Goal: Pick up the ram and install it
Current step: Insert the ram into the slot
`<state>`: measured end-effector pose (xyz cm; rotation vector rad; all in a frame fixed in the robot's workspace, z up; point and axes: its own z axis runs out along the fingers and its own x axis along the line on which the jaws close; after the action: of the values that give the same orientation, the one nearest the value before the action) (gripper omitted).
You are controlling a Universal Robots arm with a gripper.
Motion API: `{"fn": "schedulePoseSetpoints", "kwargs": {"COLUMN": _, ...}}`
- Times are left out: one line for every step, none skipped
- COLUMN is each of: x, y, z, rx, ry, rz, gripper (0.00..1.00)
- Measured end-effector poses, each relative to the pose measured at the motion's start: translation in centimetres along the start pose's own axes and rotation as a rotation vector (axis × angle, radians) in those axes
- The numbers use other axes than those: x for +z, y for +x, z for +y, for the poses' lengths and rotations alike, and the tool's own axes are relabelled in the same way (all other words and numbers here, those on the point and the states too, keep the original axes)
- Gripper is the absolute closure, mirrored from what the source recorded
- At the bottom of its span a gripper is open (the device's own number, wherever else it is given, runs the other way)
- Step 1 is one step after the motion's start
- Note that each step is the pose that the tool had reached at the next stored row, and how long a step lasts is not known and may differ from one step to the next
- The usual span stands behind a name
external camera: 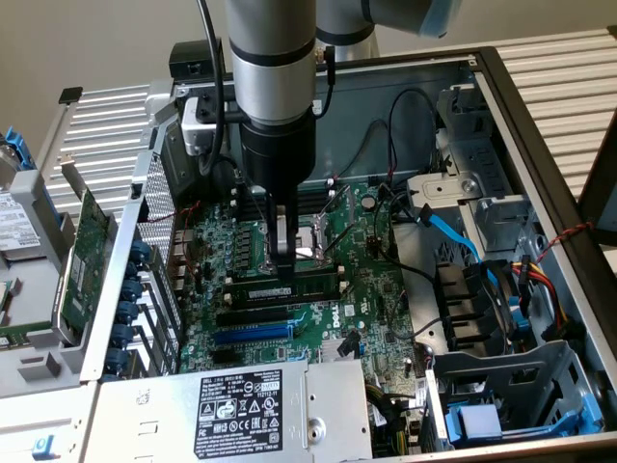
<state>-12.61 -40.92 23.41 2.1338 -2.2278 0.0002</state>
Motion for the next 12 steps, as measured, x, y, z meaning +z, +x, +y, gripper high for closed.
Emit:
{"fn": "schedulePoseSetpoints", "kwargs": {"x": 0.02, "y": 0.0, "z": -0.01, "rx": 0.0, "ry": 0.0041, "rz": 0.0007, "gripper": 0.9}}
{"fn": "schedulePoseSetpoints", "kwargs": {"x": 0.03, "y": -0.01, "z": -0.01, "rx": 0.0, "ry": 0.0082, "rz": 0.0006, "gripper": 0.9}}
{"fn": "schedulePoseSetpoints", "kwargs": {"x": 0.04, "y": -0.01, "z": -0.01, "rx": 0.0, "ry": 0.0113, "rz": 0.0006, "gripper": 0.9}}
{"fn": "schedulePoseSetpoints", "kwargs": {"x": 0.05, "y": -0.01, "z": -0.02, "rx": 0.0, "ry": 0.0118, "rz": 0.0008, "gripper": 0.9}}
{"fn": "schedulePoseSetpoints", "kwargs": {"x": 0.05, "y": 0.0, "z": -0.01, "rx": 0.0, "ry": 0.0118, "rz": 0.0009, "gripper": 0.9}}
{"fn": "schedulePoseSetpoints", "kwargs": {"x": 0.07, "y": -0.01, "z": -0.01, "rx": 0.0, "ry": 0.0119, "rz": 0.0008, "gripper": 0.9}}
{"fn": "schedulePoseSetpoints", "kwargs": {"x": 0.08, "y": -0.01, "z": -0.01, "rx": 0.0, "ry": 0.0118, "rz": 0.0008, "gripper": 0.9}}
{"fn": "schedulePoseSetpoints", "kwargs": {"x": 0.12, "y": -0.01, "z": -0.01, "rx": 0.0, "ry": 0.0119, "rz": 0.0008, "gripper": 0.9}}
{"fn": "schedulePoseSetpoints", "kwargs": {"x": 0.14, "y": -0.01, "z": -0.01, "rx": 0.0, "ry": 0.0119, "rz": 0.0008, "gripper": 0.9}}
{"fn": "schedulePoseSetpoints", "kwargs": {"x": 0.15, "y": -0.01, "z": -0.01, "rx": 0.0, "ry": 0.0119, "rz": 0.0008, "gripper": 0.9}}
{"fn": "schedulePoseSetpoints", "kwargs": {"x": 0.16, "y": -0.01, "z": -0.01, "rx": 0.0, "ry": 0.0119, "rz": 0.0007, "gripper": 0.9}}
{"fn": "schedulePoseSetpoints", "kwargs": {"x": 0.17, "y": -0.01, "z": -0.01, "rx": 0.0, "ry": 0.0119, "rz": 0.0007, "gripper": 0.9}}
